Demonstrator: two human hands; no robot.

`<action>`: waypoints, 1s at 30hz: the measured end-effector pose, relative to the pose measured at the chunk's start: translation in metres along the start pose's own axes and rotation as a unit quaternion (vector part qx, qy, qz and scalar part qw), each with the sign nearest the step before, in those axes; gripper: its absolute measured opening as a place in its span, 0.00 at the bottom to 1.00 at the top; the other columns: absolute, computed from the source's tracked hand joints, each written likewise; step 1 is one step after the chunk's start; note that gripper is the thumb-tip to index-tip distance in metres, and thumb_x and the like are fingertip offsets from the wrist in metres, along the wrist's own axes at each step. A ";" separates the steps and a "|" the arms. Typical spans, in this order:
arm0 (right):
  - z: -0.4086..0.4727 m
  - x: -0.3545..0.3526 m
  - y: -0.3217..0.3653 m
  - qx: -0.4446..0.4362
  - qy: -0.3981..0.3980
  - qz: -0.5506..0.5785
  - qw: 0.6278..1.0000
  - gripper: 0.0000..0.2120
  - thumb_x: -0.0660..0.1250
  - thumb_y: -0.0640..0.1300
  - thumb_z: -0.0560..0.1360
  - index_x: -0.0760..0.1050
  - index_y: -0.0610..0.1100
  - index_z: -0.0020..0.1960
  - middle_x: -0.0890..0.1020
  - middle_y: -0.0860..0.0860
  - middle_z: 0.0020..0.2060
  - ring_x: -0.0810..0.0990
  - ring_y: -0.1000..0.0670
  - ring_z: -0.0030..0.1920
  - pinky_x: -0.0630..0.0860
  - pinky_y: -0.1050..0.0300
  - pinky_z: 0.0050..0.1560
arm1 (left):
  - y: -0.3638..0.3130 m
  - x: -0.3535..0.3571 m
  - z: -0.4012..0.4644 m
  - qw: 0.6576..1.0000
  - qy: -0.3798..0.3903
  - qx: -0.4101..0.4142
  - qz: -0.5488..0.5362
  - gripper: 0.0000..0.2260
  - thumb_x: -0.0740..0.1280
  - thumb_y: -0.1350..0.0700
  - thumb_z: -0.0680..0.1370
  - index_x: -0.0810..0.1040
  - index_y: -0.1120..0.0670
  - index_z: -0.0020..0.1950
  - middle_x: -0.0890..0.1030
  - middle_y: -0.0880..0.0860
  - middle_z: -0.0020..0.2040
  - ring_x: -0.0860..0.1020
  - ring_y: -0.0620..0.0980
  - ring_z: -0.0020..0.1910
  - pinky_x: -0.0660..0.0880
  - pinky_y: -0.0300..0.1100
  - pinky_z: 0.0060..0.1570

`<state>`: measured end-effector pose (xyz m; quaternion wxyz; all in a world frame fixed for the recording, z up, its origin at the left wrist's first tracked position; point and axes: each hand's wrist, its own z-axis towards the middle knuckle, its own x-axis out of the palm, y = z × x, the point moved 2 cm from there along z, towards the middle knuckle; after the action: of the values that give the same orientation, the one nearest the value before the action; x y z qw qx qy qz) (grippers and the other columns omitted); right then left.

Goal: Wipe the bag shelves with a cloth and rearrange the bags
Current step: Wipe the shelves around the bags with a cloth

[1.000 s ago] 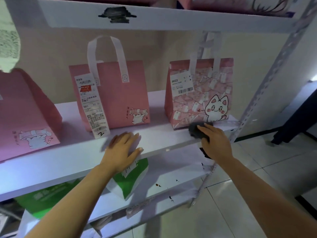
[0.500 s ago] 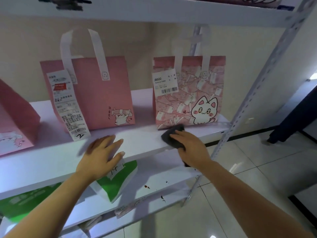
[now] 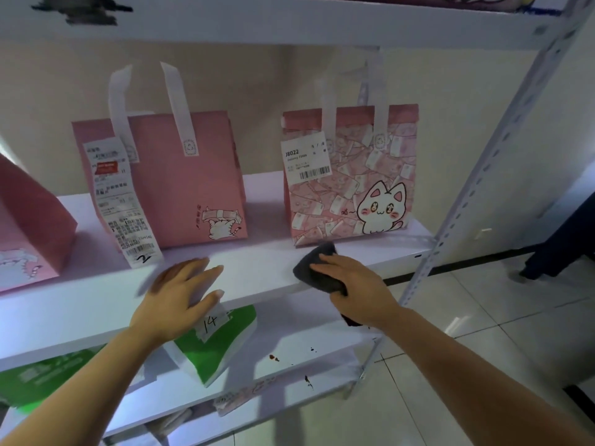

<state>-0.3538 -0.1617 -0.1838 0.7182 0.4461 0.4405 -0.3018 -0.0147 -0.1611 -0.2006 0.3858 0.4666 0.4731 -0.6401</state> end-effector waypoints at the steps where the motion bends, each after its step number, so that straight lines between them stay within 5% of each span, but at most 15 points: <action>1: -0.001 -0.009 -0.017 0.026 -0.010 -0.006 1.000 0.26 0.62 0.43 0.71 0.70 0.52 0.69 0.71 0.53 0.70 0.68 0.49 0.69 0.66 0.53 0.69 | 0.000 0.000 0.001 1.000 0.000 -0.001 0.000 0.30 0.46 0.30 0.74 0.64 0.39 0.73 0.65 0.46 0.74 0.63 0.49 0.72 0.60 0.54 0.71; 8: 0.001 0.003 -0.011 0.037 -0.061 -0.028 0.997 0.27 0.62 0.44 0.66 0.74 0.48 0.66 0.76 0.47 0.66 0.73 0.42 0.66 0.68 0.47 0.66 | -0.002 0.000 0.001 1.000 0.000 -0.013 -0.001 0.30 0.48 0.31 0.74 0.66 0.40 0.72 0.67 0.46 0.73 0.64 0.49 0.71 0.61 0.52 0.70; 13: 0.007 0.032 0.053 -0.092 0.019 0.021 0.995 0.27 0.65 0.36 0.71 0.70 0.49 0.69 0.71 0.47 0.70 0.67 0.42 0.68 0.60 0.47 0.71 | -0.011 -0.003 0.002 0.999 0.026 -0.021 0.015 0.33 0.45 0.32 0.72 0.62 0.42 0.74 0.64 0.48 0.75 0.62 0.49 0.72 0.58 0.50 0.71; 18: 0.011 0.017 0.065 -0.045 0.047 0.049 0.997 0.24 0.62 0.37 0.75 0.70 0.49 0.69 0.71 0.48 0.70 0.67 0.46 0.67 0.61 0.54 0.70 | -0.023 -0.013 0.001 0.994 0.095 -0.038 0.044 0.29 0.48 0.35 0.78 0.53 0.44 0.77 0.53 0.49 0.78 0.54 0.49 0.76 0.51 0.46 0.73; 22: 0.002 -0.015 0.076 0.044 -0.048 0.181 0.981 0.23 0.63 0.34 0.72 0.75 0.48 0.65 0.78 0.56 0.58 0.77 0.54 0.56 0.72 0.61 0.61 | -0.037 -0.033 0.001 0.993 0.095 -0.020 0.070 0.30 0.47 0.35 0.78 0.53 0.47 0.78 0.58 0.49 0.77 0.58 0.48 0.75 0.53 0.47 0.73; 25: 0.000 -0.057 0.086 0.065 -0.174 0.232 0.955 0.25 0.64 0.31 0.71 0.75 0.50 0.64 0.78 0.58 0.55 0.78 0.57 0.51 0.76 0.62 0.54 | -0.053 -0.070 -0.001 0.998 -0.018 0.034 0.055 0.35 0.44 0.31 0.73 0.59 0.47 0.76 0.66 0.49 0.74 0.66 0.50 0.71 0.60 0.48 0.72; 30: -0.001 -0.140 0.116 0.047 -0.392 0.238 0.887 0.27 0.64 0.29 0.71 0.73 0.52 0.65 0.80 0.50 0.57 0.80 0.50 0.50 0.79 0.56 0.53 | -0.099 -0.167 0.000 0.959 -0.220 0.156 0.085 0.29 0.57 0.43 0.73 0.67 0.53 0.71 0.75 0.54 0.67 0.75 0.54 0.64 0.69 0.52 0.63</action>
<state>-0.3184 -0.1061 -0.0146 0.8608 0.4164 -0.0111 -0.2923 -0.0628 -0.1270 -0.0156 0.4557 0.4076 0.2294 -0.7574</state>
